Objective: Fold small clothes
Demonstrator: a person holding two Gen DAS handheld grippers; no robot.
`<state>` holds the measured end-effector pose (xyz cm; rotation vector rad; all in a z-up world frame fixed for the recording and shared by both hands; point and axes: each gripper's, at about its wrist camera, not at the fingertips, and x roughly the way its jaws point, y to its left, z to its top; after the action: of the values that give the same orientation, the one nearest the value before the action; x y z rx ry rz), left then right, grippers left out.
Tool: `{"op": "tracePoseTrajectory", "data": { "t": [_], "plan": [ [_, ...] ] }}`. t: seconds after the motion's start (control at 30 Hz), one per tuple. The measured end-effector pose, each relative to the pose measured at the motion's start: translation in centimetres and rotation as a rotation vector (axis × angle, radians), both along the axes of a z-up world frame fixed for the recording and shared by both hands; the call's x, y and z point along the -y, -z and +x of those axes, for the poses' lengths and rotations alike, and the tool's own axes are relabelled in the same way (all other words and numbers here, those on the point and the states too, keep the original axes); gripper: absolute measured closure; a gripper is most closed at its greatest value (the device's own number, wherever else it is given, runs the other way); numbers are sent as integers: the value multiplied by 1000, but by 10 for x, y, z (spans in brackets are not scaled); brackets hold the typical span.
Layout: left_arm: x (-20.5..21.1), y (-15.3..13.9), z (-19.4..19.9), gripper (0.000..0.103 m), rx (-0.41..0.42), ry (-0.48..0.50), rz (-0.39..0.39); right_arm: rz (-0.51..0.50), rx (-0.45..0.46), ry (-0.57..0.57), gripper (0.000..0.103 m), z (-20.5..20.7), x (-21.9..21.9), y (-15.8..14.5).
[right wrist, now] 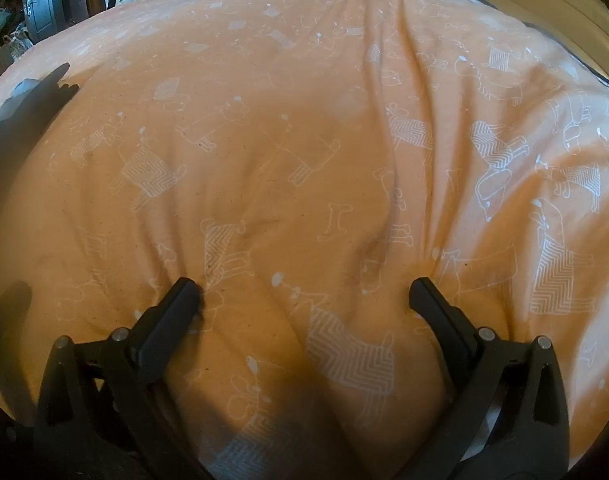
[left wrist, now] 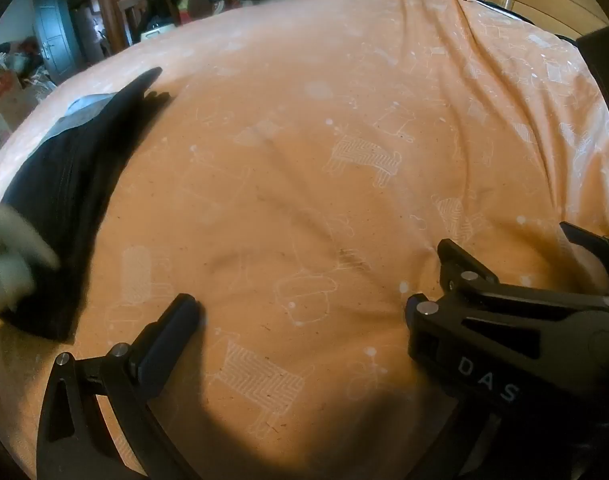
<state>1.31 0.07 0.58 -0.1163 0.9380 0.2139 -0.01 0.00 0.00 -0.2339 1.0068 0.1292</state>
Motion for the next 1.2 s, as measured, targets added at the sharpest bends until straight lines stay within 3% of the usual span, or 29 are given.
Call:
{"op": "tracePoseTrajectory", "data": {
  "t": [1.2],
  "plan": [
    [0,-1,0,0,-2,-5,0,-4,0,2,0,0,0,-3]
  ]
}}
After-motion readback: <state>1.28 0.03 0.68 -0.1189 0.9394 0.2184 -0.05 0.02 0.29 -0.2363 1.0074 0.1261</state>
